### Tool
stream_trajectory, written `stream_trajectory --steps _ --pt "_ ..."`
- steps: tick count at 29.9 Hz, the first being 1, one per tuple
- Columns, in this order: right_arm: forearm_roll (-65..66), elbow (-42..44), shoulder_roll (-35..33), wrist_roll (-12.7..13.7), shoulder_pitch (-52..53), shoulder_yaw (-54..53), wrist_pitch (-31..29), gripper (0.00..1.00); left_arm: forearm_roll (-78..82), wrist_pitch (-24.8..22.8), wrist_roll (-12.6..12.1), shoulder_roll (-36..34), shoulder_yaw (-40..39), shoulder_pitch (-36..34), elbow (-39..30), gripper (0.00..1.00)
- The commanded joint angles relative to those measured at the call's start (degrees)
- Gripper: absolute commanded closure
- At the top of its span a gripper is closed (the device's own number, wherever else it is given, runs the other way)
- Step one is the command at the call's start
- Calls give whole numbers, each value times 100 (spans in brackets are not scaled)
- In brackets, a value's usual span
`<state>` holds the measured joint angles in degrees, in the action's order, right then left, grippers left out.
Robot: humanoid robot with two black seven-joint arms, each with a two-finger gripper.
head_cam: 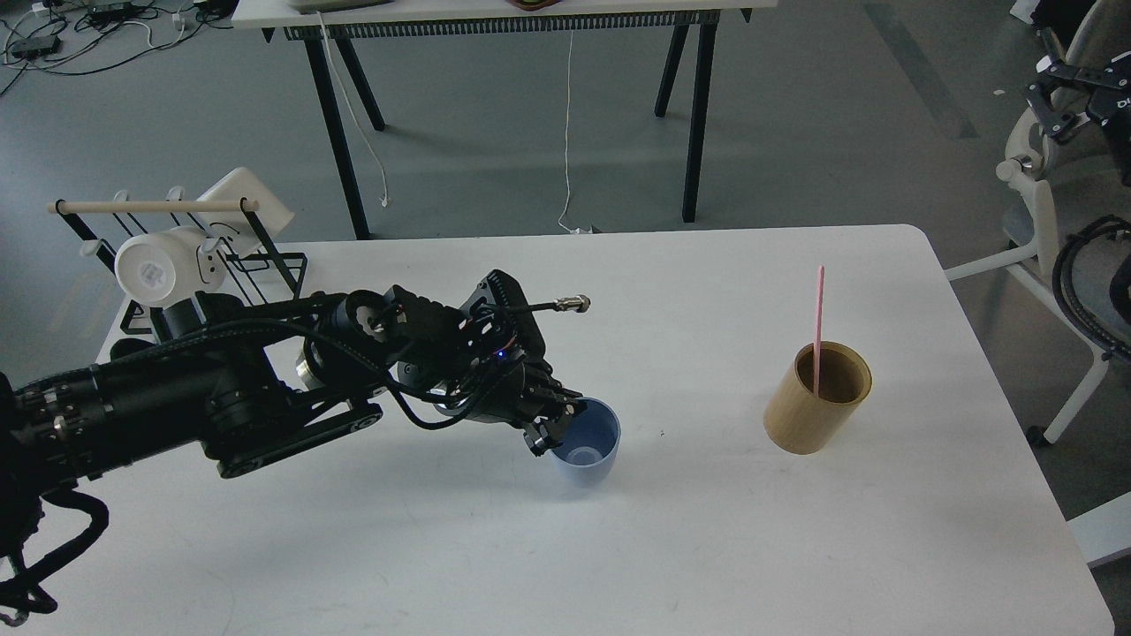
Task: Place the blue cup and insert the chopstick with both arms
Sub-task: 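Carry the blue cup toward the table center and set it upright, then release the blue cup and retract the left arm to rest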
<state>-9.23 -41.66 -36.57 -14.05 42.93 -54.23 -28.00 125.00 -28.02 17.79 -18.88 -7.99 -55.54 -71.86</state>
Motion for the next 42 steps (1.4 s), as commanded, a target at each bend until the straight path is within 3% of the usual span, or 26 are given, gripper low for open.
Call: stream_trajectory --steps 1,4,9,16,20,26,30,38,42 --pt "0 0 -17 -1 -4 9 0 0 0 2 -21 139 8 17 110 95" --pt "0 -70 -69 -1 -13 9 0 0 0 2 -108 192 -27 131 137 88" --pt "0 -220 -201 -1 -83 35 0 0 0 2 -408 139 -264 281 85 36" --pt "62 -229 -482 -1 -109 246 0 0 0 2 -250 -203 -1115 342 -267 26" --pt "123 -360 -886 -10 -109 606 0 0 -1019 2 -179 -291 -2073 474 -258 2" --pt "1114 -914 -1414 -37 -153 1037 0 1 -2654 2 -153 -300 -3190 562 -13 0" --pt "2274 -1554 -1730 -45 -329 1063 619 1 -3998 2 -100 -300 -3516 632 435 1" --pt "4172 -2934 -2153 -45 -522 1134 1612 1 -8046 2 -100 -318 -4069 633 2007 0" --pt "5298 -3330 -2135 -72 -531 1222 1833 1 -10105 2 -100 -379 -4141 633 2623 0"
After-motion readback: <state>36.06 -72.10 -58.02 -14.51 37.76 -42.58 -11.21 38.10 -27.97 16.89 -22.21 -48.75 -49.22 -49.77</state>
